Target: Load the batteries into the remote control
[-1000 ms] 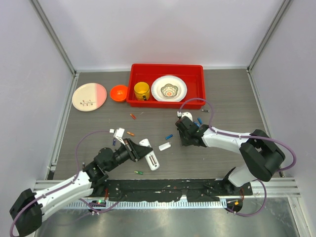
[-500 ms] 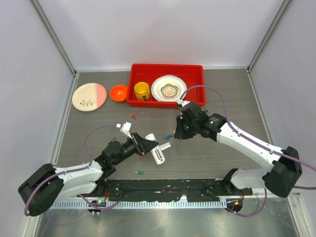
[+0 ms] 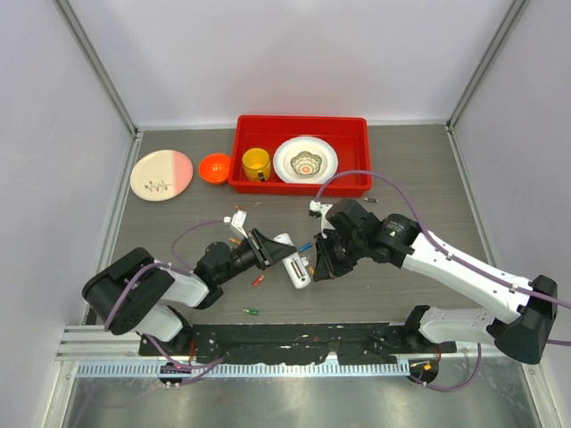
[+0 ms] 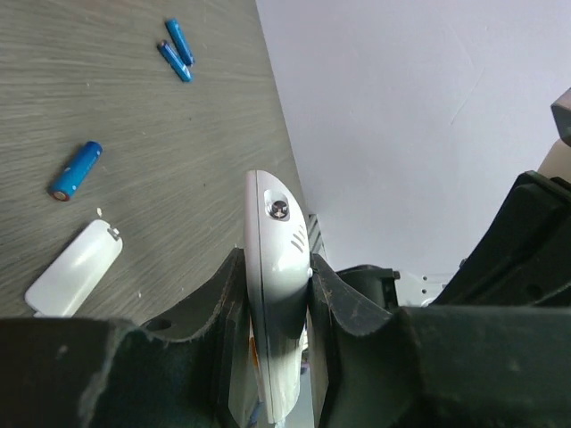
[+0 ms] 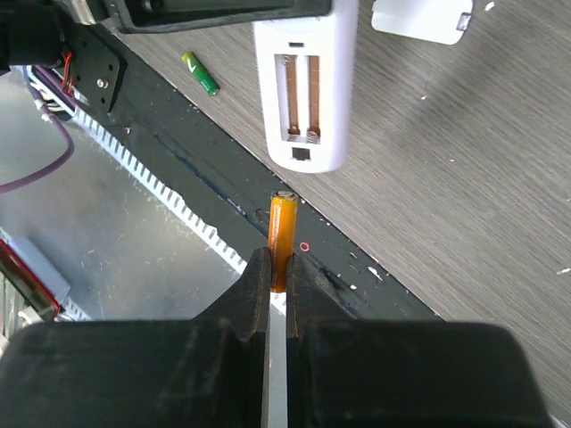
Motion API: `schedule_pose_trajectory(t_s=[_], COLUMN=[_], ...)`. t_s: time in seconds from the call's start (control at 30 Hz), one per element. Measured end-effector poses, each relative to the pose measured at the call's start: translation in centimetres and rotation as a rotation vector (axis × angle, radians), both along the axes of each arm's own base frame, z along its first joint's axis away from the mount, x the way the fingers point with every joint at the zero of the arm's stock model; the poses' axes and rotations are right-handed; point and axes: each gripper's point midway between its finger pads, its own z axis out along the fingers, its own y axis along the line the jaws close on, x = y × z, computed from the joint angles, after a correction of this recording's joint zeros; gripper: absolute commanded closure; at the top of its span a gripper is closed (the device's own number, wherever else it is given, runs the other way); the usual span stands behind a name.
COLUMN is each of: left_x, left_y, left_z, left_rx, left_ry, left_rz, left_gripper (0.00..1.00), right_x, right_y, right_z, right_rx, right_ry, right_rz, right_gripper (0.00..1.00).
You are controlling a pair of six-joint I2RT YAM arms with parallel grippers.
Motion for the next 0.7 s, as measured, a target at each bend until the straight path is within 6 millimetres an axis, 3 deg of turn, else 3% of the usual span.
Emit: schedule_pose_trajectory(t_s=[0.07, 0.7], left_x=[-0.1, -2.0], left_y=[-0.6, -1.7], left_z=[-0.3, 3.4], left_rx=[-0.002, -0.090], left_ry=[0.025, -0.040], left_rz=[-0.027, -0.162], left_gripper=[1.00, 1.00], right_x=[-0.2, -0.3], right_y=[0.2, 2.7], right_z=[-0.1, -1.1], right_rx=[0.004, 0.043], right_ry=[0.012, 0.073], right_rz=[0.008, 0.069], right_gripper=[0.99, 0.99])
